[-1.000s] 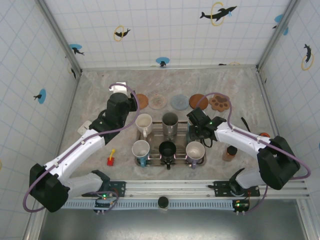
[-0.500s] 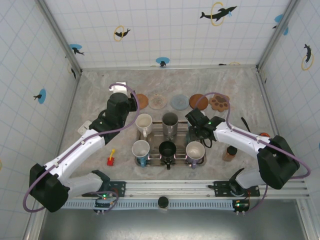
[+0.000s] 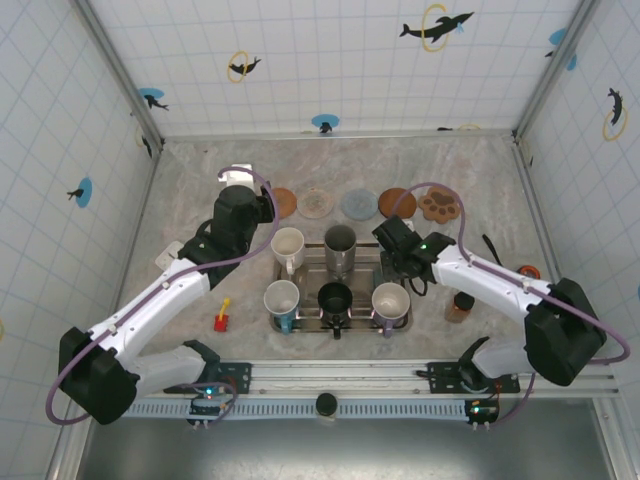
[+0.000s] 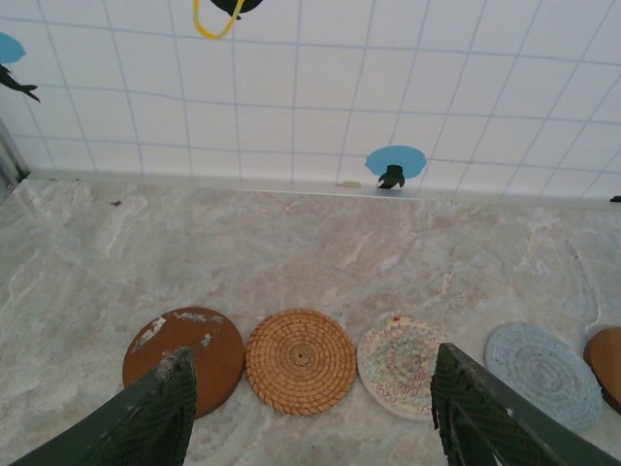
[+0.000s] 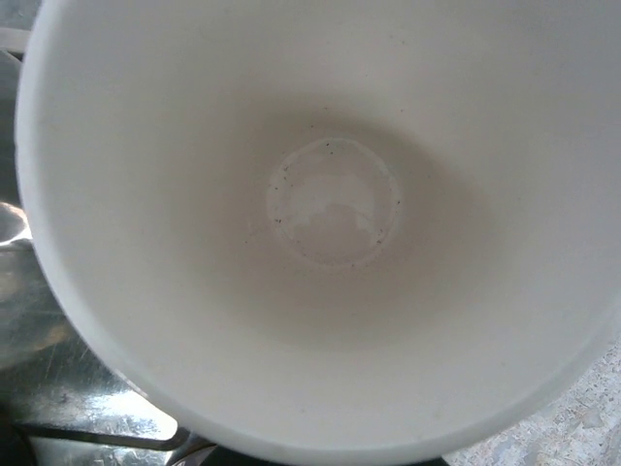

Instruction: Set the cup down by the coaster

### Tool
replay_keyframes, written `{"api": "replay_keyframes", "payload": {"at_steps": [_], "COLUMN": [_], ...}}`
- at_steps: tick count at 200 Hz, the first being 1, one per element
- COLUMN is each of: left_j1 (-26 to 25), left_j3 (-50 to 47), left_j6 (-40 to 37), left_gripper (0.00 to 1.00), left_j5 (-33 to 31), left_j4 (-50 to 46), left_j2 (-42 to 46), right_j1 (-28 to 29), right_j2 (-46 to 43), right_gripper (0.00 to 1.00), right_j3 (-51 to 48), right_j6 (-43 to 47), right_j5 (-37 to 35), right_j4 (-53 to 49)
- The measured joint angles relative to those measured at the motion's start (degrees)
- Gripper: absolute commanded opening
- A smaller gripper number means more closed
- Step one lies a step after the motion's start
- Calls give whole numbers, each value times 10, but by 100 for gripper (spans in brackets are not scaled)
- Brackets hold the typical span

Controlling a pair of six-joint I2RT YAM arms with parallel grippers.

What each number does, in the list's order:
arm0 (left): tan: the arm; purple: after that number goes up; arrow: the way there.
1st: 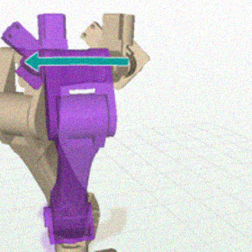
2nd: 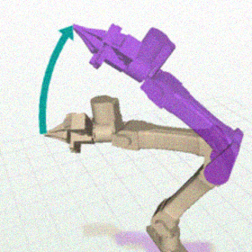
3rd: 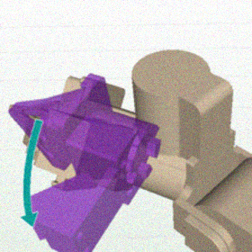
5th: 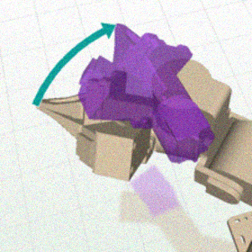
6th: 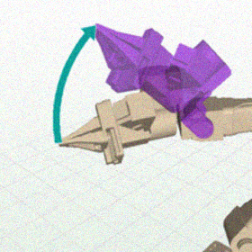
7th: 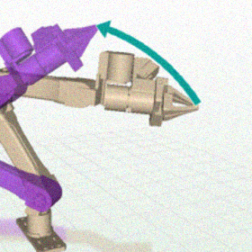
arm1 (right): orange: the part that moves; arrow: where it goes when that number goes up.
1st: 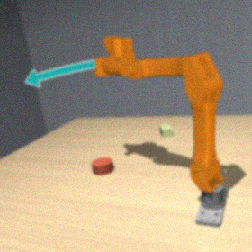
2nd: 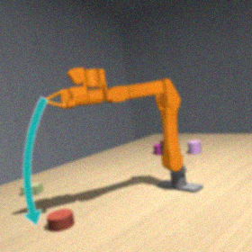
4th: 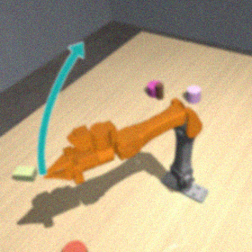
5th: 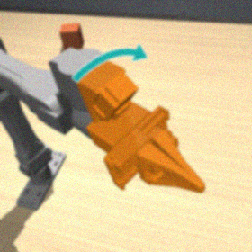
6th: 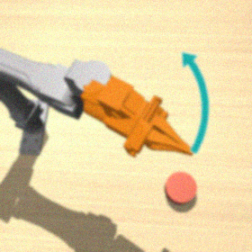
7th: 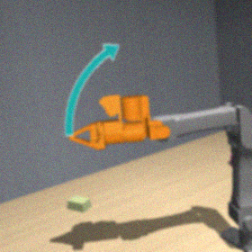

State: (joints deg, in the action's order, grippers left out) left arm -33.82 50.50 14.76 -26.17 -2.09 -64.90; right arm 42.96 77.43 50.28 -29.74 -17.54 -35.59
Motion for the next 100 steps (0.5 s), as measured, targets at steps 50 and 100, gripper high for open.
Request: {"api": "replay_keyframes", "payload": {"at_steps": [50,100], "left_j1": [0,0], "left_j3": [0,0], "left_j6": [0,0], "left_gripper": [65,65], "left_j5": [-1,-7], "left_j4": [-2,-2], "left_j2": [0,0], "right_j1": [-27,-82], "right_j2": [-12,-12], "right_gripper": [0,0], "right_j3": [32,67], "right_j6": [17,40], "right_j5": [12,21], "right_j4": [-2,-2]}}
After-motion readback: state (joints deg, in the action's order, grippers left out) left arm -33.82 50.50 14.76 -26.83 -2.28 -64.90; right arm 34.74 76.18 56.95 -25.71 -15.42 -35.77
